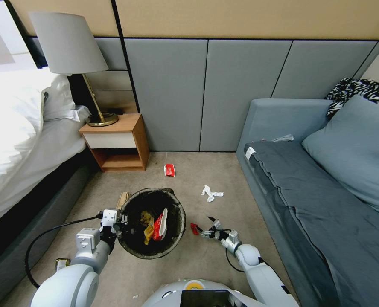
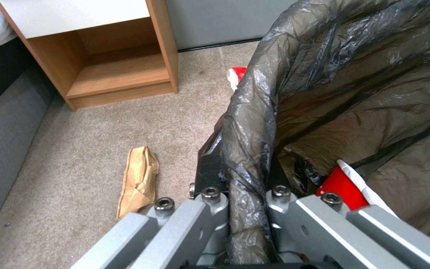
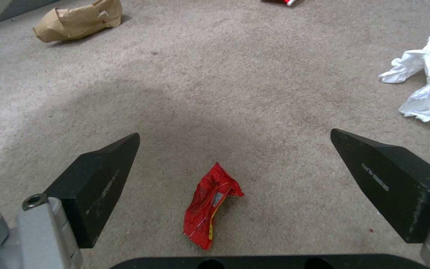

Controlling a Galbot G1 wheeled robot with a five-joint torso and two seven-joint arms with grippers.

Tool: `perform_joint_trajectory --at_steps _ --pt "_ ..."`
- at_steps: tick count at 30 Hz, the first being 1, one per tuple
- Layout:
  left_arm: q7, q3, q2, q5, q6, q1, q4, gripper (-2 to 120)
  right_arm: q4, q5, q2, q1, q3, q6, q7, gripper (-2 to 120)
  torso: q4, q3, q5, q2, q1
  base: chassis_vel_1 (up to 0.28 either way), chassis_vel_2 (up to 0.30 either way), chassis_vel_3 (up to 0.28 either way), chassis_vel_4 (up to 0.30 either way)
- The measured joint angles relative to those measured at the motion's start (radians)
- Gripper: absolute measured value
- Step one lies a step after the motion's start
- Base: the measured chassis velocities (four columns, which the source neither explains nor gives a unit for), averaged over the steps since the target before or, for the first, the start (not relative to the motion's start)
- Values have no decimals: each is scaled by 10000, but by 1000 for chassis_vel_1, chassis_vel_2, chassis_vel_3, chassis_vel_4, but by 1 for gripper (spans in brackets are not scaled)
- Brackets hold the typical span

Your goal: Pick up the trash bin, then pick up the garbage from the floor and place it into the trash bin.

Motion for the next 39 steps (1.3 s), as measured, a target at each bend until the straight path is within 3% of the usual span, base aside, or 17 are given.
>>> perform_joint_trajectory --at_steps 20,39 --pt "34 -15 83 -20 1 -105 0 1 -2310 -1561 780 946 83 412 554 100 0 0 0 0 0 0 0 0 0" --pt "92 -70 122 -80 -50 -146 0 1 -3456 -3067 1259 1430 152 1342 1323 100 0 0 0 0 -1 0 0 0 0"
